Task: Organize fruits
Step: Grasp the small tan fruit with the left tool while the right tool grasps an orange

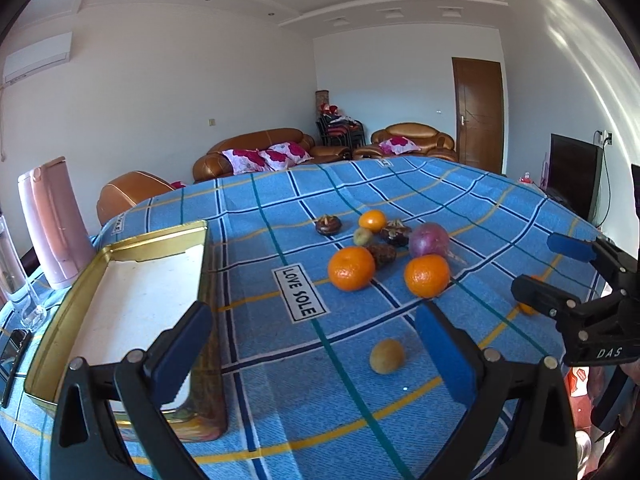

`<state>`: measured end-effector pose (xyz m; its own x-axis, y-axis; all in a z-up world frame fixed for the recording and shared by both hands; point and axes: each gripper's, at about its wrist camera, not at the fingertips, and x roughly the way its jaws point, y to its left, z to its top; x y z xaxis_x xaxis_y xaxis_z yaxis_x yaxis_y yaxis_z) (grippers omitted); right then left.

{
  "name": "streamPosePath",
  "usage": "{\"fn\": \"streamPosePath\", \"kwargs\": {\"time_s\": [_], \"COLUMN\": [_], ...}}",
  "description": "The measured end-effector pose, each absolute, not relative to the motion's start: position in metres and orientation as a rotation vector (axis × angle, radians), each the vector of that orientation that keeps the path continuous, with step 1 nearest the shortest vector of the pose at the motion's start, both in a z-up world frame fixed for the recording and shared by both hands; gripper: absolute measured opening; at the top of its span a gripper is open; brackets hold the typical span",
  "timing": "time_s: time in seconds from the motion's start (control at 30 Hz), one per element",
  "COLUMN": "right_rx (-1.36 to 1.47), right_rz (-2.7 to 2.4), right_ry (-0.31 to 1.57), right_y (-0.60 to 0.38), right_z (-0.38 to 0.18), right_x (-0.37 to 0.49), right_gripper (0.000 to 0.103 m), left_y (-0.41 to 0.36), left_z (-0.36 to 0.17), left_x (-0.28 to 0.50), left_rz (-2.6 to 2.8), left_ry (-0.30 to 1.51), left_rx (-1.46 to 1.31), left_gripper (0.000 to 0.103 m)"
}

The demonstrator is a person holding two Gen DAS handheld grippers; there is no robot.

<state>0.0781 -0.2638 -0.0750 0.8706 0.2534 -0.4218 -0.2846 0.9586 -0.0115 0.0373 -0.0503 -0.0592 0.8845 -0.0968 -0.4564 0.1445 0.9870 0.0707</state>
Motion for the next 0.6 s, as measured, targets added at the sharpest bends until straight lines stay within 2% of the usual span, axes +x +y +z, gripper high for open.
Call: {"fn": "streamPosePath", "kwargs": {"time_s": [0.17, 0.3, 0.37, 0.43, 0.57, 0.6], "right_rx": [-0.064, -0.062, -0.058, -0.052, -0.051, -0.051], "right_rz": [0.265, 0.252, 0.252, 0.258, 0.265, 0.271], "right_ry": [0.456, 0.473, 0.499, 0.523, 0.551, 0.558], "right_y": [-0.272, -0.281, -0.286, -0.289, -0.291, -0.291], "right_z": [-0.084, -0.091, -0.097, -0.103, -0.11, -0.112], "right_x": [0.084, 0.085, 0.088, 0.09, 0.092, 0.093], "right_gripper": [0.102, 0.101, 0.096, 0.087, 0.083, 0.08], "left_y": [-0.063, -0.068, -0.069, -0.07, -0.075, -0.076], "left_z": [-0.07, -0.081, -0.086, -0.088, -0.095, -0.099], "left_x": [0.046, 0.052, 0.054, 0.055, 0.058, 0.06], "left_rz": [-0.174, -0.213, -0.233, -0.248, -0.279, -0.284], "left_ry": [0.514, 0.566, 0.595, 0.607, 0.635, 0.652], "left_rx": [0.101, 0.102, 0.09, 0.088, 0.091, 0.09], "left_gripper": [0.096, 0.084, 0.08, 0.076, 0.07, 0.064]}}
